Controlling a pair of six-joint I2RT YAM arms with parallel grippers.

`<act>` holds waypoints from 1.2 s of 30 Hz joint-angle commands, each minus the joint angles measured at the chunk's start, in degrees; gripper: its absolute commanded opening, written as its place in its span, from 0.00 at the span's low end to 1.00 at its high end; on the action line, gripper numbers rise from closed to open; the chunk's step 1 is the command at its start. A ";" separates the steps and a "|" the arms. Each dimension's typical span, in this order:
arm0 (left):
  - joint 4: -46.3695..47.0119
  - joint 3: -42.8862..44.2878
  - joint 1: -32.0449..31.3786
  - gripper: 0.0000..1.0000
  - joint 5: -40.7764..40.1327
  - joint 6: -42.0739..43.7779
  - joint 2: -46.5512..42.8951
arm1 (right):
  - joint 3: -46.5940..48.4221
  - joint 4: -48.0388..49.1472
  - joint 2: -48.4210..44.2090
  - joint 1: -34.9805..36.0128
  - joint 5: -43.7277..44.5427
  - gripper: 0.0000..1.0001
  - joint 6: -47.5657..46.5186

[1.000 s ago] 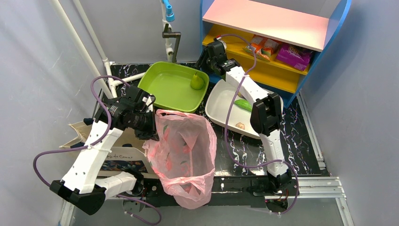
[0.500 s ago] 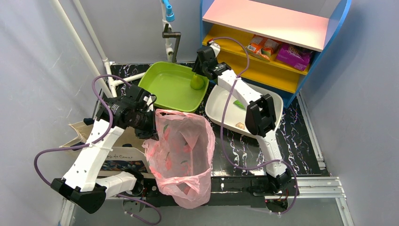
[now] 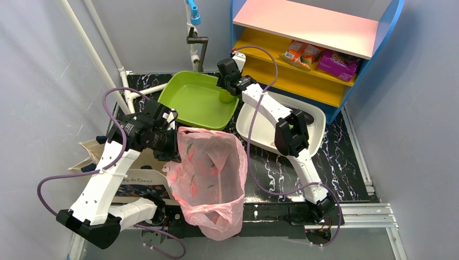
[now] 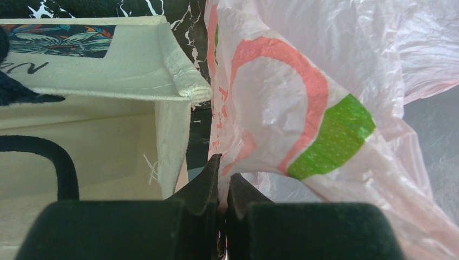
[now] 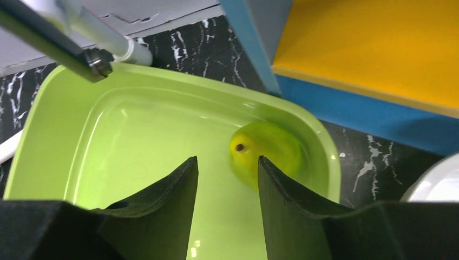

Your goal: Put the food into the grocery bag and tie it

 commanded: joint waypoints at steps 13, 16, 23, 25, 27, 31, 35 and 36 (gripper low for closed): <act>-2.54 0.16 0.09 0.00 -1.28 2.73 0.42 | 4.29 4.89 4.60 -1.72 -0.41 0.52 -2.80; -2.43 0.17 0.09 0.00 -1.56 2.63 0.79 | 5.49 5.37 5.61 -1.72 -0.45 0.52 -3.25; -2.63 0.39 0.35 0.00 -2.32 2.54 1.35 | 6.49 6.94 7.28 -1.71 -0.42 0.51 -4.31; -2.61 0.46 0.41 0.00 -2.58 2.54 1.47 | 6.91 7.13 7.71 -1.74 -0.43 0.49 -4.64; -2.65 0.57 0.53 0.00 -2.75 2.45 1.69 | 6.96 7.72 7.99 -1.77 -0.44 0.47 -5.19; -2.63 0.66 0.62 0.00 -2.87 2.37 2.19 | 6.94 8.53 8.18 -1.85 -0.41 0.39 -6.03; -2.44 0.70 0.78 0.00 -2.82 2.36 2.48 | 7.01 9.04 8.32 -2.19 -0.61 0.36 -6.45; -2.35 0.68 0.79 0.00 -2.86 2.36 2.49 | 7.04 9.13 8.44 -2.32 -0.81 0.34 -6.48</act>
